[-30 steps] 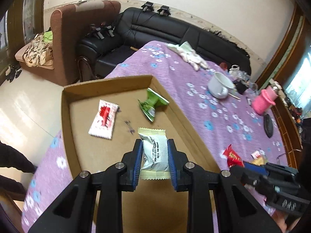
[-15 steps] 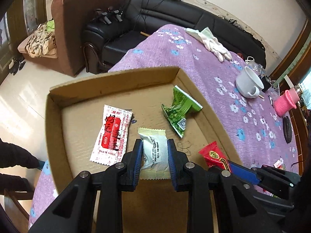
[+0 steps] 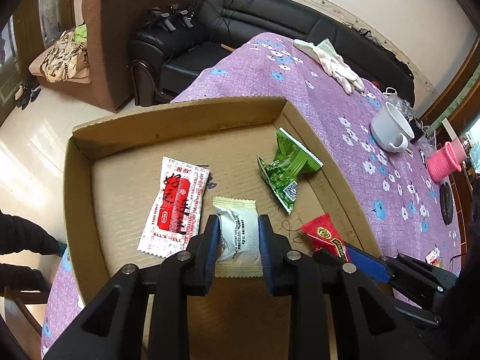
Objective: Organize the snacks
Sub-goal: 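Move both packets over the box and open both grippers, then grasp the small red candy with the left gripper while the right grasps a green packet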
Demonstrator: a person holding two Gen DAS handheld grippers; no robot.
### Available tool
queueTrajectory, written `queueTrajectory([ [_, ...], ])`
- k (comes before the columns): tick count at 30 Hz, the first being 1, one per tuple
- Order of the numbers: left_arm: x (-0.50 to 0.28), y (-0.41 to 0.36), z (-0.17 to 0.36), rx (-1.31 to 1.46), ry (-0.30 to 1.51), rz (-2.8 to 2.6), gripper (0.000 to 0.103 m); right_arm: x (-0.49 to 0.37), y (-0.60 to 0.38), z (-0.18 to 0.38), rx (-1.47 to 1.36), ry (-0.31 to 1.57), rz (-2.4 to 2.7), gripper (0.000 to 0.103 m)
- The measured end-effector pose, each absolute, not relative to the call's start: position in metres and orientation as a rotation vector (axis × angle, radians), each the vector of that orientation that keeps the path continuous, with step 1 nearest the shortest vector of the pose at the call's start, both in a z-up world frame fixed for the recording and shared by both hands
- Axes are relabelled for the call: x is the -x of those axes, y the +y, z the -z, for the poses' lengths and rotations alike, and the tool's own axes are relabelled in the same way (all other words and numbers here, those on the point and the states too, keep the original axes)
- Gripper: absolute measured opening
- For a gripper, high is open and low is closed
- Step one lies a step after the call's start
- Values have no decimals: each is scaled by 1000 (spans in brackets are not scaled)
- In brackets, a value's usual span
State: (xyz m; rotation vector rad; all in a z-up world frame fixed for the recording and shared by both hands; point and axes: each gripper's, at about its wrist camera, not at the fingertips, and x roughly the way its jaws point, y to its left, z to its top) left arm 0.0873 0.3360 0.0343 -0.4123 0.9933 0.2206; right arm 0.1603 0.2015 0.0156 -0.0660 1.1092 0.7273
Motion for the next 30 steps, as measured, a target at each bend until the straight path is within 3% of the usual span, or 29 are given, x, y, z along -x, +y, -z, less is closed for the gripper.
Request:
queueTrajectory([
  [2, -87, 338, -34, 425, 992, -220, 26, -160, 198, -19, 50, 1107, -736, 23],
  [4, -86, 339, -34, 428, 993, -218, 36, -160, 195, -22, 48, 1103, -742, 23],
  [6, -84, 339, -36, 432, 985, -218, 39, -158, 186, -28, 38, 1084, -736, 23],
  [16, -42, 312, -91, 364, 831, -177, 39, -154, 50, -56, -78, 999, -655, 23],
  [23, -35, 211, -111, 247, 808, 55, 41, -125, -74, -49, -227, 995, -557, 22],
  [25, -38, 177, -104, 219, 831, 132, 45, -113, -100, -47, -259, 982, -529, 22],
  [30, -56, 99, -73, 173, 925, 246, 46, -105, -153, -44, -366, 917, -469, 22],
])
